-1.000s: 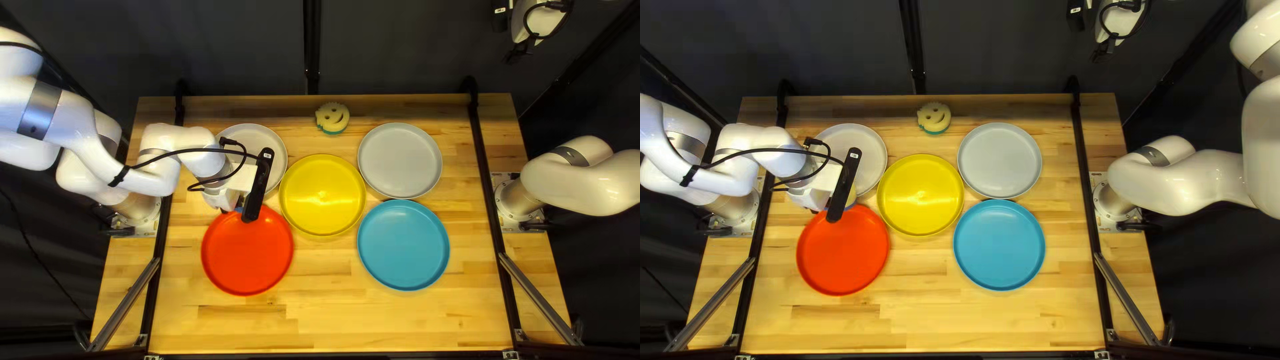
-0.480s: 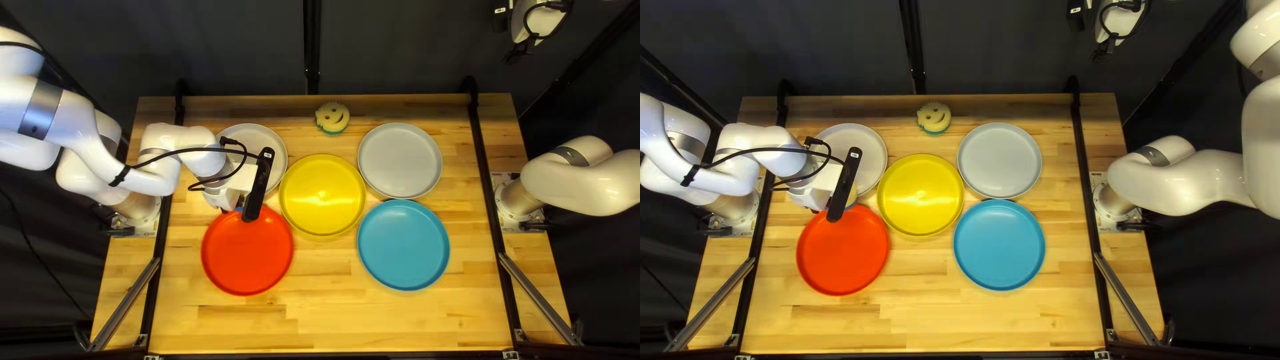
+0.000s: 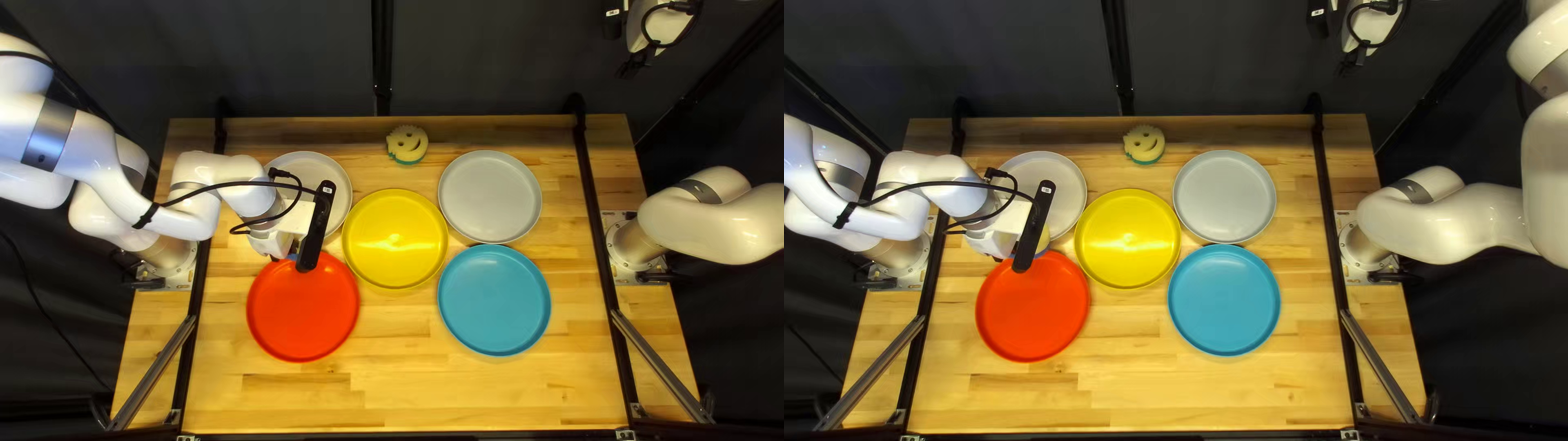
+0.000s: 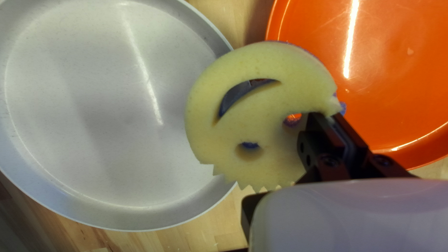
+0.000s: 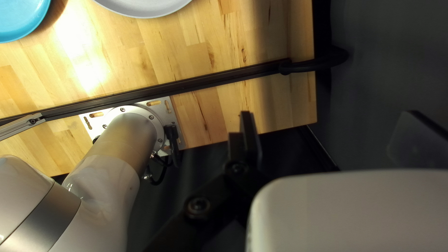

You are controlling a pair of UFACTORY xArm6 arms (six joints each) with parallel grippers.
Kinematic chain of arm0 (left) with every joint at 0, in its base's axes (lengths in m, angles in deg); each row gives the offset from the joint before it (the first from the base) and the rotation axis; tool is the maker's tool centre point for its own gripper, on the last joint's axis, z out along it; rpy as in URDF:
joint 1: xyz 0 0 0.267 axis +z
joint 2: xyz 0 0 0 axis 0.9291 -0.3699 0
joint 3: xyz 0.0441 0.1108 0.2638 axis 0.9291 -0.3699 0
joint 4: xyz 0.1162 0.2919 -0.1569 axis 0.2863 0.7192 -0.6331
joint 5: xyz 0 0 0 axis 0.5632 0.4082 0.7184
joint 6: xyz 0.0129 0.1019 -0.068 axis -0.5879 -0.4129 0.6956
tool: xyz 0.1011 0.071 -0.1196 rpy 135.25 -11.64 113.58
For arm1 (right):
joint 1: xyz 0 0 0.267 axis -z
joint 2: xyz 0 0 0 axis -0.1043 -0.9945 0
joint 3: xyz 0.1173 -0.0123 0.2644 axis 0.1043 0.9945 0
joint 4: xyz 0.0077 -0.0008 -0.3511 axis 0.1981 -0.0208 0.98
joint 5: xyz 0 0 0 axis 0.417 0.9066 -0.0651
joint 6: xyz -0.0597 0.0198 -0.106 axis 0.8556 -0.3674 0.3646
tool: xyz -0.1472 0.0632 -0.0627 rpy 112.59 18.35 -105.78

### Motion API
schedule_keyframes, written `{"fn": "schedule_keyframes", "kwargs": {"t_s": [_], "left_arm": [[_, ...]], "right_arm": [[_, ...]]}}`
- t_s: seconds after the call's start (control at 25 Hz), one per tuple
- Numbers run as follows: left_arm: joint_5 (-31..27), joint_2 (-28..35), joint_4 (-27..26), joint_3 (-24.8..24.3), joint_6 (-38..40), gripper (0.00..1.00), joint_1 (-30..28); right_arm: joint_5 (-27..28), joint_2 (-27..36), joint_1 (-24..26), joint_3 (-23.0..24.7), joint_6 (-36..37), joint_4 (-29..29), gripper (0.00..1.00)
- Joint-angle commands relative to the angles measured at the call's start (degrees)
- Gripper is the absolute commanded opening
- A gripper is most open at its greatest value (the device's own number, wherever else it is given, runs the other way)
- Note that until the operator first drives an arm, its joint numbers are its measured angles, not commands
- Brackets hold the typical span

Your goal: Pick up sponge and scrub the plate

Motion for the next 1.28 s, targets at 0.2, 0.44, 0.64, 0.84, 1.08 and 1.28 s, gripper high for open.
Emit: {"fn": "schedule_keyframes", "kwargs": {"t_s": [0.2,0.44,0.64,0.84,1.08,1.28], "left_arm": [[2.7,-2.7,-1.0,-1.0,-6.2,0.00,5.4],[4.6,-7.5,-2.1,0.5,-13.3,0.00,11.5],[6.8,-13.3,-4.0,3.0,-18.5,0.00,14.6],[6.5,-16.4,-4.4,5.7,-23.1,0.00,18.5],[4.7,-18.5,-4.3,9.5,-27.8,0.00,23.2],[4.7,-20.6,-5.0,11.5,-31.3,0.00,26.1]], "right_arm": [[0.0,0.0,0.0,0.0,0.0,0.0,1.00],[0.0,0.0,0.0,0.0,0.0,0.0,1.00],[0.0,0.0,0.0,0.0,0.0,0.0,1.00],[0.0,0.0,0.0,0.0,0.0,0.0,1.00],[0.0,0.0,0.0,0.0,0.0,0.0,1.00],[0.0,0.0,0.0,0.0,0.0,0.0,1.00]]}}
